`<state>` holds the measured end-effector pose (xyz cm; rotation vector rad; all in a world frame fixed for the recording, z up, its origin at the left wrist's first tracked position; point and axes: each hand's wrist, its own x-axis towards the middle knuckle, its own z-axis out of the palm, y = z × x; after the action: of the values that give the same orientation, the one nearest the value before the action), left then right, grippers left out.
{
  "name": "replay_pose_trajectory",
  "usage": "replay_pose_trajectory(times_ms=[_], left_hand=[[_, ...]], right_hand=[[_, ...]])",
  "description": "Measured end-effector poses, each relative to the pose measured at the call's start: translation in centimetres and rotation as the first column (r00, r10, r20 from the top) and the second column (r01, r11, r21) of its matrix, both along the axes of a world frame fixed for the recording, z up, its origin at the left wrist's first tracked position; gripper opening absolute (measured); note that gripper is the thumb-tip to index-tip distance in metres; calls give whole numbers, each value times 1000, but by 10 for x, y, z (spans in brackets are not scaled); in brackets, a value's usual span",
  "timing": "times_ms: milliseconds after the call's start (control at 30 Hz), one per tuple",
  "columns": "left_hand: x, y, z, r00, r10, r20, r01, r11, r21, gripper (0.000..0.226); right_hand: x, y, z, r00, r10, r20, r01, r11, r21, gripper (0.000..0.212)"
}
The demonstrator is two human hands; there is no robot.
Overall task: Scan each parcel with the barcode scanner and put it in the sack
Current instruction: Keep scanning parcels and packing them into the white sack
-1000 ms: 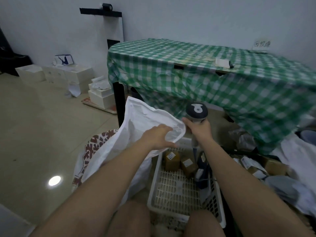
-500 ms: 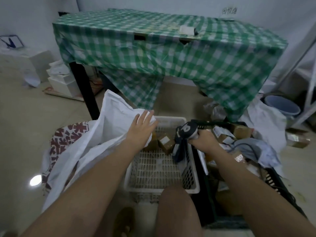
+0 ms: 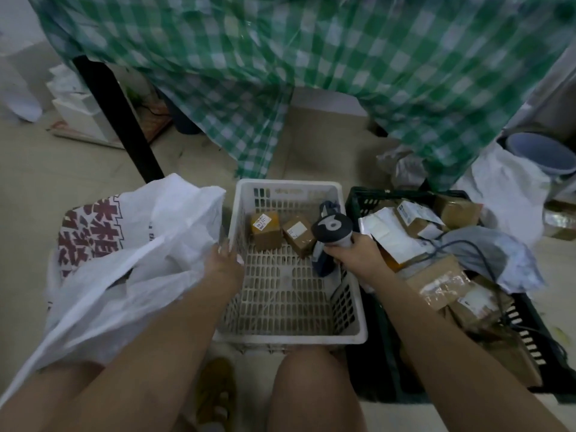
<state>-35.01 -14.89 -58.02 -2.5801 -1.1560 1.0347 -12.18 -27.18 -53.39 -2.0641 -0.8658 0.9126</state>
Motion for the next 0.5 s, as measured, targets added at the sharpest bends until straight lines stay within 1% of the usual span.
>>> replay_pose_trajectory(times_ms=[33, 67, 133, 167, 233, 333, 433, 500], left_hand=[[7, -1, -1, 999, -17, 41, 18, 1000, -21, 49], [15, -1, -1, 989, -49, 140, 53, 998, -21, 45], [35, 2, -1, 927, -103, 361, 110, 994, 3, 40], [46, 5, -2, 891, -94, 444, 108, 994, -5, 37], [68, 11, -6, 829, -43, 557, 79, 996, -42, 31], [104, 19, -17, 744, 81, 663, 30, 988, -153, 29], [142, 19, -38, 661, 298, 689, -28, 927, -375, 25], [167, 18, -54, 611, 377, 696, -24, 888, -460, 25]], right_hand=[[3, 3, -2, 1000, -17, -4, 17, 1000, -5, 20], [7, 8, -6, 999, -38, -11, 38, 999, -8, 20], [13, 15, -10, 996, -88, -27, 88, 996, 1, 16], [17, 19, -11, 992, -118, -34, 118, 993, 2, 14], [26, 25, -14, 984, -173, -48, 174, 985, 7, 16], [42, 30, -18, 960, -270, -74, 273, 962, 31, 24], [60, 31, -23, 937, -340, -74, 345, 937, 56, 15], [72, 32, -26, 920, -381, -96, 389, 917, 86, 14]])
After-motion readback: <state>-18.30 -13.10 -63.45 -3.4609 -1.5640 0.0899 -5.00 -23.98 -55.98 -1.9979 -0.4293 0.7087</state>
